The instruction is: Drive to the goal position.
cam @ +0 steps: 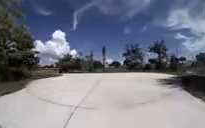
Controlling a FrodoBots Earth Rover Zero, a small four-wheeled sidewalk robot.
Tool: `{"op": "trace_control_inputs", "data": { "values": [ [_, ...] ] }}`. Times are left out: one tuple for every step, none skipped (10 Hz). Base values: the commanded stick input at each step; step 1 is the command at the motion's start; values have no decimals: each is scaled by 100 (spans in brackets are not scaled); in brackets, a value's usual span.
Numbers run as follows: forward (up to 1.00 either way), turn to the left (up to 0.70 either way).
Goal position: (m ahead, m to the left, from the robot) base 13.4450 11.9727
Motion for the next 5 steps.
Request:
{"op": "trace_control_inputs", "data": {
  "values": [
    [85, 0],
    [85, 0],
    [85, 0],
    [85, 0],
    [85, 0]
  ]
}}
